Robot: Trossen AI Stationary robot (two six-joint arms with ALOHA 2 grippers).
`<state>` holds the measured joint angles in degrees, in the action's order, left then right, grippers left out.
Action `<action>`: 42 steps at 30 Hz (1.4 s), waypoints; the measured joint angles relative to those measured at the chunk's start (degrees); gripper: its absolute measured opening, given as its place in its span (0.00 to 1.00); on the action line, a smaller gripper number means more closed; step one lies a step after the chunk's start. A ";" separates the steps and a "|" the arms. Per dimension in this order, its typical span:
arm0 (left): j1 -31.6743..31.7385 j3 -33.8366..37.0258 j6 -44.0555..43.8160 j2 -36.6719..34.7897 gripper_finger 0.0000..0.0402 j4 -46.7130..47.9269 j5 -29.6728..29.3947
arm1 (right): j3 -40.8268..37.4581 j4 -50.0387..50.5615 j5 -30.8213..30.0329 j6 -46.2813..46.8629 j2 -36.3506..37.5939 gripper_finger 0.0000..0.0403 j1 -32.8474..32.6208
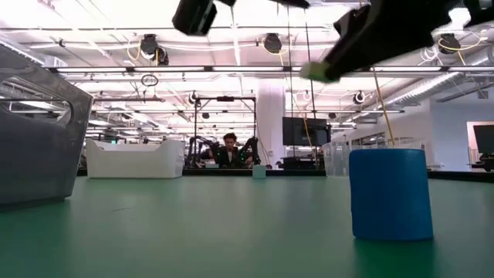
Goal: Sort & place blocks by color
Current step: Put the green block into the white bin
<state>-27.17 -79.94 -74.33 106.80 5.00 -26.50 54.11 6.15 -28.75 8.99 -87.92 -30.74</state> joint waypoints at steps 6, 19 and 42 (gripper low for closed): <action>0.57 0.00 -5.83 -1.50 0.44 4.01 -4.03 | 0.00 -1.41 -2.18 -2.41 2.97 0.29 -0.04; 4.33 0.00 -7.20 -1.50 0.44 5.75 -3.50 | -0.11 -4.21 -3.72 -8.00 5.28 0.29 0.36; 4.21 -0.09 -5.74 -1.44 0.31 4.77 -2.32 | 0.04 -10.69 -6.03 -7.40 5.35 0.29 -0.09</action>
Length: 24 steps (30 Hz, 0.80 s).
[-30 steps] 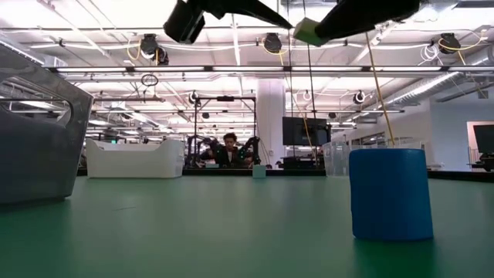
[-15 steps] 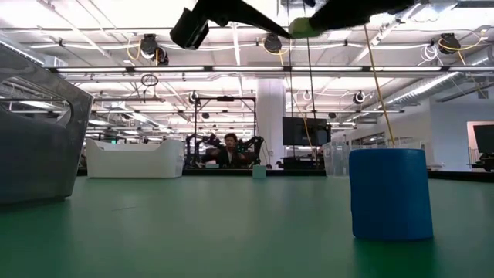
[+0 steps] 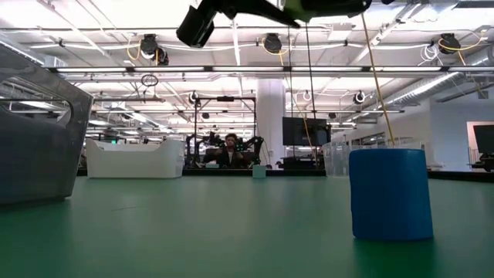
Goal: Sort & place blocks by color
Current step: Put the green block into the white bin
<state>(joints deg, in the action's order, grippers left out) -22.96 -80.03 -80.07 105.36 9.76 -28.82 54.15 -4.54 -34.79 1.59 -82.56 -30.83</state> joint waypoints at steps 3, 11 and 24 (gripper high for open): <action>-0.15 0.00 0.45 0.00 0.18 -0.24 0.02 | -0.04 0.84 0.17 -0.80 0.02 0.32 -0.07; 0.94 0.11 3.50 0.07 0.15 -0.03 0.54 | 0.04 4.42 0.26 5.63 0.14 0.47 0.11; 7.58 -0.02 7.72 -3.65 0.15 9.72 -0.04 | 0.07 32.39 0.35 18.07 13.66 0.64 4.62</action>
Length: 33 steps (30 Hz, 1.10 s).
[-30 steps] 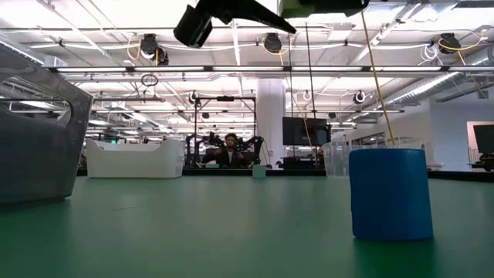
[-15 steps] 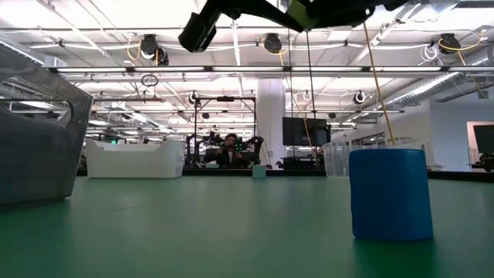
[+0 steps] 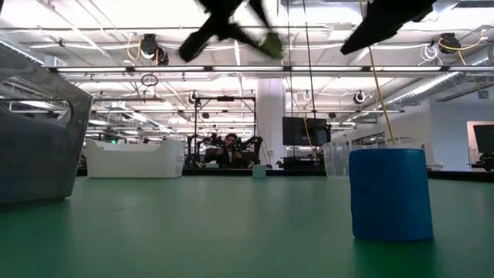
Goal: Sort & place blocks by color
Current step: Put the green block into the white bin
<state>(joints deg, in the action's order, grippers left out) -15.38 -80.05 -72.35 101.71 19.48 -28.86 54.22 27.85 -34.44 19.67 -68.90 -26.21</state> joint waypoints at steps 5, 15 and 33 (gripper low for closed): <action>5.54 0.06 2.17 -5.30 0.15 13.63 -0.37 | -0.07 5.61 -0.02 0.73 3.67 0.63 4.70; 20.66 0.13 4.37 -14.19 0.15 39.27 -1.22 | -0.09 2.44 0.00 -2.60 3.07 0.62 18.61; 41.32 9.52 16.88 -12.90 0.16 49.44 3.88 | -0.11 -22.86 13.73 -13.30 -7.22 0.62 36.52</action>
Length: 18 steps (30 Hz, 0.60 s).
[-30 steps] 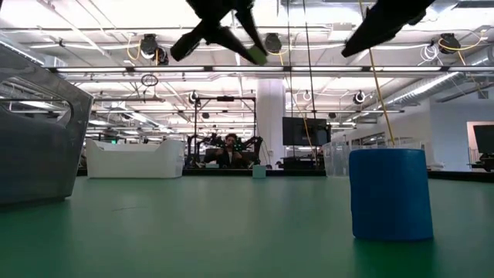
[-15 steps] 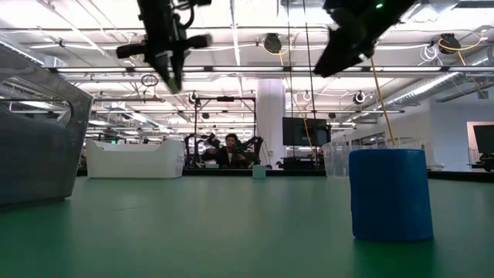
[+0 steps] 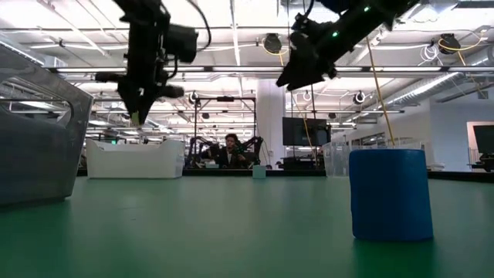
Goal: Sort & place blocks by color
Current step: Put the green block into the white bin, then put the light blue block into the gray bin
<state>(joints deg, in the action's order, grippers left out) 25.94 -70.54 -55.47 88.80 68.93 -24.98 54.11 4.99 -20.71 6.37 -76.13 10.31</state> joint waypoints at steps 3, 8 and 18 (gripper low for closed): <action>2.07 3.11 1.86 0.10 0.16 -2.04 1.52 | 0.00 -4.59 0.02 -0.02 -2.57 0.62 1.34; 4.67 5.07 5.75 0.08 0.16 -3.51 1.85 | 0.00 -10.70 0.07 -0.04 -7.04 0.62 3.98; 6.51 5.67 12.88 0.06 0.29 -5.90 0.88 | 0.00 -22.44 10.64 2.15 -17.63 0.62 10.90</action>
<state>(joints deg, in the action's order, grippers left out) 32.46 -64.86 -42.59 88.86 63.03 -24.09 54.11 -17.45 -10.07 8.52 -93.76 21.21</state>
